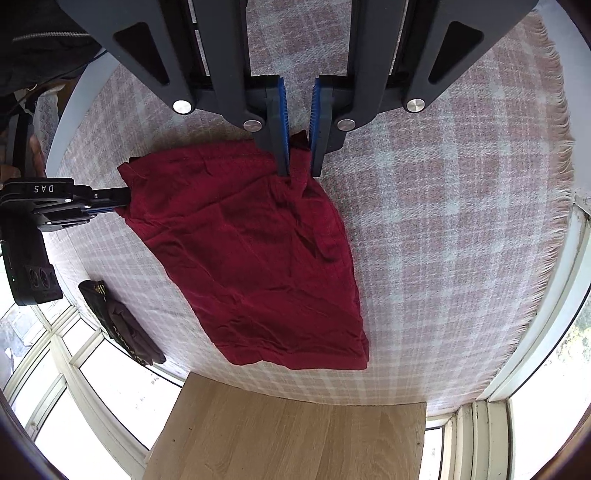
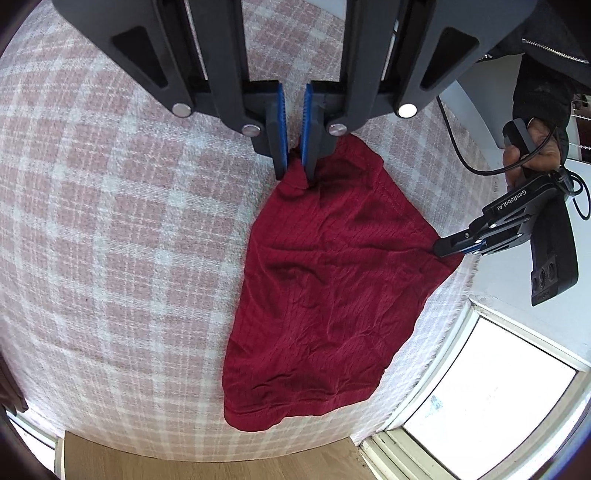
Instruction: Fold clothes
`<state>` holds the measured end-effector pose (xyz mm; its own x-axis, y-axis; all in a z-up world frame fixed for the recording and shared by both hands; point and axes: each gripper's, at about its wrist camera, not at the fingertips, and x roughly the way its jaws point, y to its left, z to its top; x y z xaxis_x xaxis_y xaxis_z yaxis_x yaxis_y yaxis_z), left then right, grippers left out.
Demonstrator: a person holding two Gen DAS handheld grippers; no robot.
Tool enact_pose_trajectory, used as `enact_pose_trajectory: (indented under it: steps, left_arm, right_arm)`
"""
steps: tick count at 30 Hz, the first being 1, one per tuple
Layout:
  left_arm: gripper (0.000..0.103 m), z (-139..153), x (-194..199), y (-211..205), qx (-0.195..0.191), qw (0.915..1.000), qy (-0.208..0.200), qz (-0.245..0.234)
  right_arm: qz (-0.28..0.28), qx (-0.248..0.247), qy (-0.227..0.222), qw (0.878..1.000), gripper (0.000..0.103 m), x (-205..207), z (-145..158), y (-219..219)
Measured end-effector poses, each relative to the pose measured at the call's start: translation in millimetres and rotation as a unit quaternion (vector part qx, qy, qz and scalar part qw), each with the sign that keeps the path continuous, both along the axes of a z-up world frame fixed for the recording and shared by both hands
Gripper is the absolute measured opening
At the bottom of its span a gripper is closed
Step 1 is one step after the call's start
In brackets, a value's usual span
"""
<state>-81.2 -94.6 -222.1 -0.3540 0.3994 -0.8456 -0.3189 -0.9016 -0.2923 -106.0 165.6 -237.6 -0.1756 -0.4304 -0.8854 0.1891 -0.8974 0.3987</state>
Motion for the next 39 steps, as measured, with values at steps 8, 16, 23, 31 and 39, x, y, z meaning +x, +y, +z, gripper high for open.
enact_pose_trajectory:
  steps: [8,16,23,31,39]
  left_arm:
    - [0.009,-5.3,-11.5,-8.1,0.038,0.9989,-0.015,0.021]
    - [0.009,-5.5,-18.5,-9.5,0.043,0.9986,-0.017,0.024]
    - [0.009,-24.1,-12.3,-4.9,0.024,0.9990,-0.033,0.016]
    - [0.009,-24.5,-10.9,-6.2,0.025,0.9990,-0.036,0.008]
    - [0.009,-20.3,-13.7,-2.4,0.035,0.9988,-0.033,0.007]
  right_arm:
    - [-0.040,-0.069,-0.023,0.997,0.007,-3.4,3.1,22.4]
    - [-0.053,-0.069,-0.018,0.996,0.007,-11.6,8.9,31.1]
    - [-0.025,-0.003,-0.017,1.000,0.011,5.2,-3.7,17.9]
    - [-0.026,-0.010,-0.020,0.999,0.040,8.5,-9.2,10.3]
    - [0.019,0.007,-0.021,1.000,0.007,11.0,-10.0,-8.9]
